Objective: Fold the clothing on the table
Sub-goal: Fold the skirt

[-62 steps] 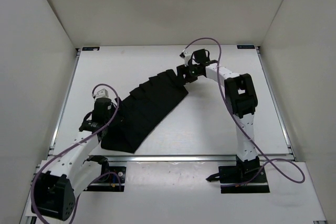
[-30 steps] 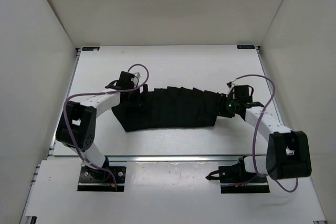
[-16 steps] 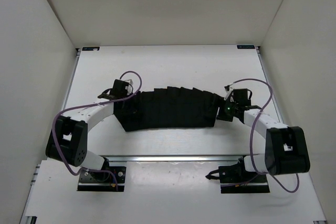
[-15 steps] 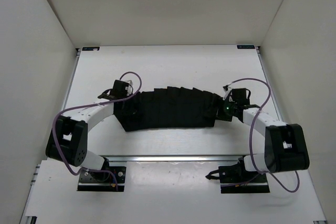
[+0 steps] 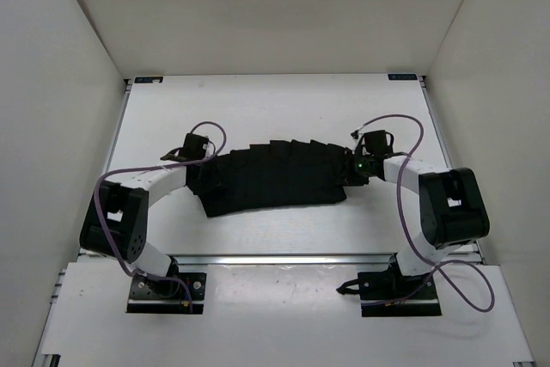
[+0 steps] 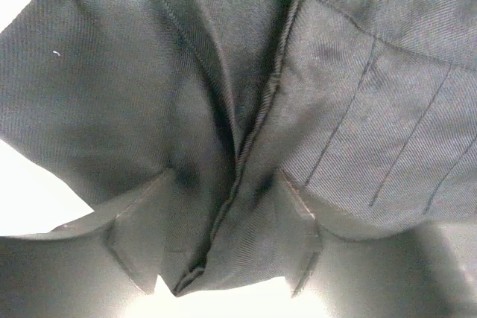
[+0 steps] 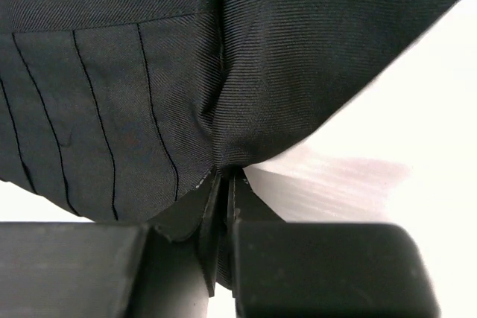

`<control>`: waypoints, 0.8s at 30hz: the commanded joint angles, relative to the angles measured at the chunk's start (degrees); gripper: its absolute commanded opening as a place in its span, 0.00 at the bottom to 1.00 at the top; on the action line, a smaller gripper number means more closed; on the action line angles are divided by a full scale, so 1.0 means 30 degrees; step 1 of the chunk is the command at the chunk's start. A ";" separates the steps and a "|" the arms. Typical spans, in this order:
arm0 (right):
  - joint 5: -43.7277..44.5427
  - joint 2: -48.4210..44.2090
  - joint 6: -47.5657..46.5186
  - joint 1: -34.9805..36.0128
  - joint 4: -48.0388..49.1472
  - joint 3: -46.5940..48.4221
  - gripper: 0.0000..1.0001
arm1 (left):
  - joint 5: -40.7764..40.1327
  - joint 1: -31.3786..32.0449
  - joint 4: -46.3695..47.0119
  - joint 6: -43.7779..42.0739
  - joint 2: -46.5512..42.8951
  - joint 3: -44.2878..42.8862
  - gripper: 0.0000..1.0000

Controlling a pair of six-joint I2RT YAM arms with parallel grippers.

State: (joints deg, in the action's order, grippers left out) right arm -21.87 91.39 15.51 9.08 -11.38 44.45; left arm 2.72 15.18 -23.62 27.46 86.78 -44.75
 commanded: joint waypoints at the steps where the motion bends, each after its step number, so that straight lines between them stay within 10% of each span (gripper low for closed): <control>1: 0.1106 0.0355 -0.0599 0.0225 -0.0396 0.0799 0.00 | 0.0059 0.0213 0.0137 0.0133 0.0631 -0.0111 0.56; 5: 0.1897 -0.0459 -0.0920 -0.0854 -0.1040 0.1180 0.01 | 0.0206 0.1031 0.0400 -0.0247 0.1392 -0.0403 0.38; 13: 0.1840 -0.3538 -0.2707 -0.3350 -0.3999 0.2848 0.00 | 0.1317 0.3842 0.0694 -0.0658 0.4875 -0.3477 0.38; 24: 0.1254 -0.1412 -0.0866 0.4002 -0.3385 0.7327 0.00 | 0.3835 0.4990 0.0927 -0.0806 0.8161 -0.5885 0.33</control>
State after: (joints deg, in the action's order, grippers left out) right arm -17.63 83.18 10.28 17.54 -23.05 62.43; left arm 11.49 30.74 -17.93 25.71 107.79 -64.90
